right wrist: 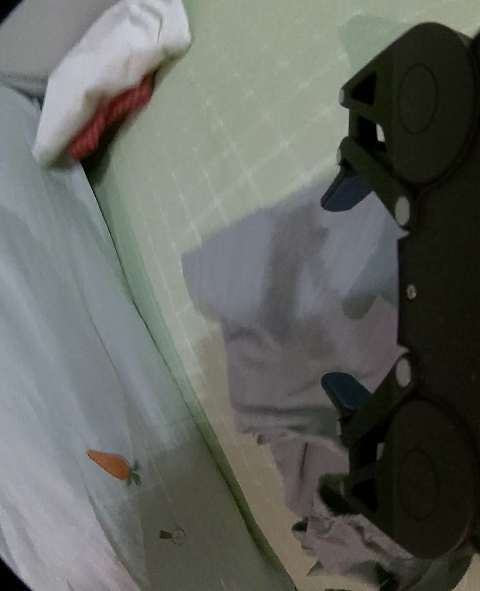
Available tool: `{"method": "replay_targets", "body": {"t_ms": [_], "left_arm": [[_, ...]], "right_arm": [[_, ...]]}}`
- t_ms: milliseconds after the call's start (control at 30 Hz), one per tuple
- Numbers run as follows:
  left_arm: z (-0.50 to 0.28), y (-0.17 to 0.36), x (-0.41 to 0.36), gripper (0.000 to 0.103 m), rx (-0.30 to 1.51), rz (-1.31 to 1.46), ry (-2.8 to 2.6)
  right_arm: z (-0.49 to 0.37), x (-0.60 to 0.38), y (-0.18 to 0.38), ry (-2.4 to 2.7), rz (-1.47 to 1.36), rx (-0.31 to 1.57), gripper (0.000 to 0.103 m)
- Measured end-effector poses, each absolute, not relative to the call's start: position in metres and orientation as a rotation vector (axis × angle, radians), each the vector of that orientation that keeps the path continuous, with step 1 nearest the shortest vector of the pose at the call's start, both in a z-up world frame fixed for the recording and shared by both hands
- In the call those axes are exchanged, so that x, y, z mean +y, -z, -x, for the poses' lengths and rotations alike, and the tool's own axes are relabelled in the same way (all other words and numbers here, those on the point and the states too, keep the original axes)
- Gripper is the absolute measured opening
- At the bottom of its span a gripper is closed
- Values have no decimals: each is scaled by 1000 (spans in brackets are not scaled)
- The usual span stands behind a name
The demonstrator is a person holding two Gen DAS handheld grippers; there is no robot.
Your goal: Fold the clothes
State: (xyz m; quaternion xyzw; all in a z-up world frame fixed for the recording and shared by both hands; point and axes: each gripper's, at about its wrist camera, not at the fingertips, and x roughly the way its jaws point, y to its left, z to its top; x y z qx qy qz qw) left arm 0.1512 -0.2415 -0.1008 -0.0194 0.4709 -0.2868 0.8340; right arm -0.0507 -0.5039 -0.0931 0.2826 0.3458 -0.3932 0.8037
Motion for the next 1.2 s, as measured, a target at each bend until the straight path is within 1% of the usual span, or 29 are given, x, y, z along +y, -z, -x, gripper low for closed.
{"method": "replay_targets", "body": {"t_ms": [233, 300, 433, 500, 533, 567, 600, 633, 667, 700, 767, 967, 1100, 1200], "left_arm": [[-114, 56, -298, 9, 876, -1, 760], [-93, 51, -325, 9, 861, -16, 812], [-49, 70, -383, 10, 909, -28, 851], [-29, 85, -410, 13, 953, -30, 843], [-22, 96, -421, 16, 990, -33, 820], [-16, 106, -431, 22, 1025, -40, 798], [-10, 114, -439, 24, 1059, -53, 776], [-4, 117, -445, 30, 1075, -57, 763], [3, 117, -447, 39, 1073, -54, 762], [10, 117, -450, 45, 1072, -50, 760], [21, 109, -450, 65, 1040, -44, 755], [38, 75, -427, 78, 926, -79, 691], [30, 62, -397, 80, 891, -142, 602], [17, 62, -373, 80, 895, -154, 541]], "right_arm": [[107, -521, 96, 888, -673, 692, 95], [123, -531, 97, 890, -707, 680, 95], [152, -552, 96, 876, -720, 685, 95], [167, -561, 95, 868, -716, 696, 95], [175, -565, 95, 866, -718, 698, 95], [183, -570, 95, 865, -719, 701, 95], [190, -574, 95, 865, -720, 708, 95], [197, -577, 95, 865, -719, 715, 95], [203, -580, 95, 862, -712, 722, 95], [208, -583, 95, 859, -705, 730, 95], [217, -589, 96, 850, -696, 744, 95], [205, -601, 98, 765, -665, 753, 95], [177, -593, 93, 707, -633, 725, 103], [149, -583, 92, 644, -636, 703, 103]]}}
